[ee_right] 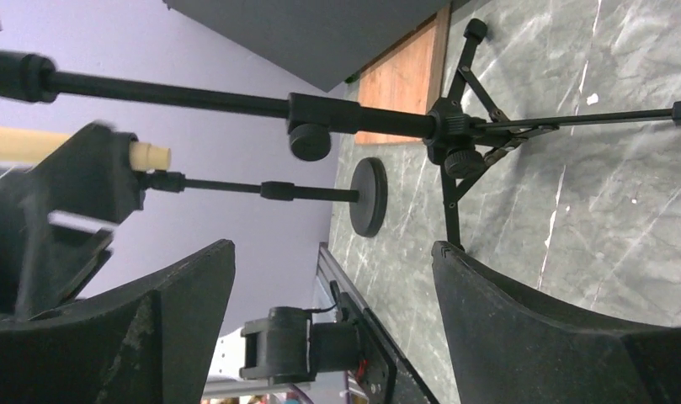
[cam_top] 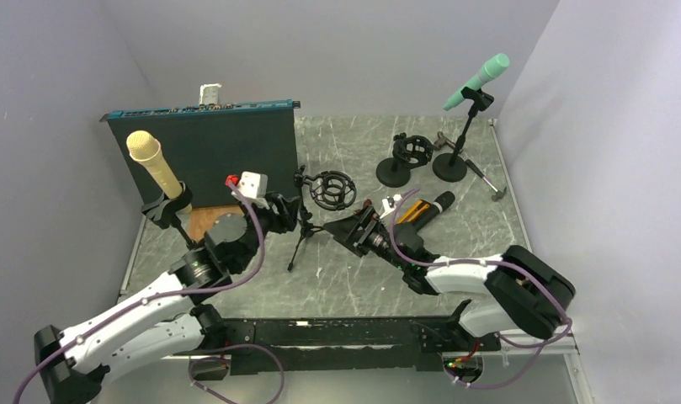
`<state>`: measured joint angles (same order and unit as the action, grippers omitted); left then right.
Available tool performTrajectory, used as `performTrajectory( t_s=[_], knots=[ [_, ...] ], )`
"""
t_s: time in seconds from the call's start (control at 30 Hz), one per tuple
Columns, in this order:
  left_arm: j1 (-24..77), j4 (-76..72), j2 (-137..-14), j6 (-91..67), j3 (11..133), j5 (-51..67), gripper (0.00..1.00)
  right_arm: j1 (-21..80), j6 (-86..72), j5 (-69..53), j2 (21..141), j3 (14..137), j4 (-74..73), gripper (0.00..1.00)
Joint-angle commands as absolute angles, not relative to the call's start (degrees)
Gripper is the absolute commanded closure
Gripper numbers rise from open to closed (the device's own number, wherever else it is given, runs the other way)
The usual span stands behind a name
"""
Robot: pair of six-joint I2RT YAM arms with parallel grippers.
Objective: Remove the microphone from the stand
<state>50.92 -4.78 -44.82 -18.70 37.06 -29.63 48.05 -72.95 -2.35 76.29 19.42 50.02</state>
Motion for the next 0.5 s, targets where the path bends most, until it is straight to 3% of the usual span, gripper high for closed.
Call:
performTrajectory(
  t_s=[0.0,0.23,0.47],
  knots=[
    [51.07,5.23,-38.53,-14.02,41.7,-20.06,0.36,48.61,-79.84,-1.78,83.76,21.93,64.99,0.12],
    [50.98,14.85,-39.44,-8.15,53.67,-22.41,0.42,48.76,-83.41,-3.76,97.22,28.69,73.45,0.17],
    [51.03,9.38,-47.76,-3.14,61.8,-31.64,0.42,49.21,-84.14,-2.55,107.4,32.06,84.7,0.34]
  ],
)
